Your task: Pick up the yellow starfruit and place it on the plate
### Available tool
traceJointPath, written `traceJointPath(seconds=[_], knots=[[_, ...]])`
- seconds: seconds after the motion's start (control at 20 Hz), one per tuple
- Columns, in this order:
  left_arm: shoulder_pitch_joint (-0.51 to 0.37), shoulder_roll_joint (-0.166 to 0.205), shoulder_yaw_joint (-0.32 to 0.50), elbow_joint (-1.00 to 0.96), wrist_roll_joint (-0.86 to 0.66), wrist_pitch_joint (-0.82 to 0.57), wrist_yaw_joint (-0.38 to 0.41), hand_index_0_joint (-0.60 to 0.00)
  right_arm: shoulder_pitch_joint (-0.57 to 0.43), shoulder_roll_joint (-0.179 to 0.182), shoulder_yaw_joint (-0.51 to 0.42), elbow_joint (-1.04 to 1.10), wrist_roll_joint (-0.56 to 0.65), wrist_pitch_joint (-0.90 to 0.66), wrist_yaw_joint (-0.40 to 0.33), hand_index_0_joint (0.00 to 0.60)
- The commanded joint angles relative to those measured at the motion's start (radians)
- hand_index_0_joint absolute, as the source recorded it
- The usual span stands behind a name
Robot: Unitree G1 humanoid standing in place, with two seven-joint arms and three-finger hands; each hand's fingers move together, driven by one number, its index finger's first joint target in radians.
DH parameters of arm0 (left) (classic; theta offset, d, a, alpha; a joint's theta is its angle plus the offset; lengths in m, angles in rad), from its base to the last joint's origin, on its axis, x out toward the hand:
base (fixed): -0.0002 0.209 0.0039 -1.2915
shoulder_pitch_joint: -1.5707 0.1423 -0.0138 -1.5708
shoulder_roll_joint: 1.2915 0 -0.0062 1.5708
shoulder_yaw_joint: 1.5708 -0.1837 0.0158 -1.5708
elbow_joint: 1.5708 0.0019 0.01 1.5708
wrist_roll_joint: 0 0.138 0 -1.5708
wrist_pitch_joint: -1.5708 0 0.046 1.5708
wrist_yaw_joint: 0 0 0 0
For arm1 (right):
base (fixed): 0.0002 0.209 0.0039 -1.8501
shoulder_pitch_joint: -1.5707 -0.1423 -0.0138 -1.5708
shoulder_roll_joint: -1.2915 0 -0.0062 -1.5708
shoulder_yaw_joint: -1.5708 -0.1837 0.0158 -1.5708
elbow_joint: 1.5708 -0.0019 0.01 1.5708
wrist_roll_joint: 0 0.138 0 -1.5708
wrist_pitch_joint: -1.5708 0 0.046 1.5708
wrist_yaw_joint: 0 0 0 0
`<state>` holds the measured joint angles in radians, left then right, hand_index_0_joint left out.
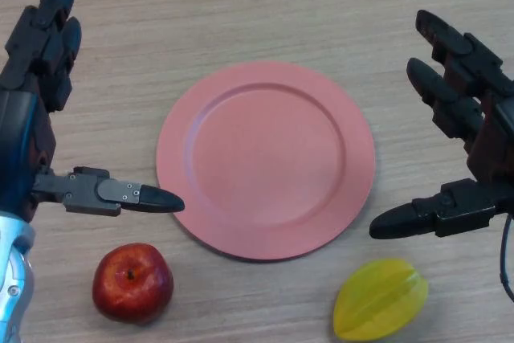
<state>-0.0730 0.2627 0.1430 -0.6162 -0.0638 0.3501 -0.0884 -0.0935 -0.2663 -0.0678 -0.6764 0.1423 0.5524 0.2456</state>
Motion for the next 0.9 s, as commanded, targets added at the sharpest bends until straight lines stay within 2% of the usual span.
traceJointPath(seconds=[0.05, 0.25, 0.35, 0.55, 0.7, 0.9], knots=[[-0.038, 0.035, 0.057, -0.072, -0.018, -0.082, 0.017, 0.0, -0.013, -0.007, -0.026, -0.069, -0.016, -0.16, -0.003, 0.0], [-0.031, 0.028, 0.047, -0.078, -0.015, -0.091, 0.015, 0.0, 0.0, -0.007, -0.035, -0.09, 0.002, -0.14, -0.002, 0.0], [-0.025, 0.025, 0.048, -0.076, -0.018, -0.101, 0.015, 0.0, 0.012, -0.017, -0.053, -0.114, 0.028, -0.128, 0.04, 0.0], [-0.033, 0.027, 0.054, -0.073, -0.057, -0.052, 0.027, 0.0, 0.082, -0.017, -0.073, -0.147, -0.028, -0.154, 0.113, 0.0], [-0.053, 0.026, 0.029, -0.037, -0.037, -0.09, 0.046, 0.0, 0.165, -0.005, -0.05, -0.146, -0.099, -0.25, 0.212, 0.0], [-0.055, 0.023, 0.021, -0.008, -0.042, -0.107, 0.036, 0.0, 0.263, 0.004, -0.025, -0.014, -0.283, -0.57, 0.313, 0.0]])
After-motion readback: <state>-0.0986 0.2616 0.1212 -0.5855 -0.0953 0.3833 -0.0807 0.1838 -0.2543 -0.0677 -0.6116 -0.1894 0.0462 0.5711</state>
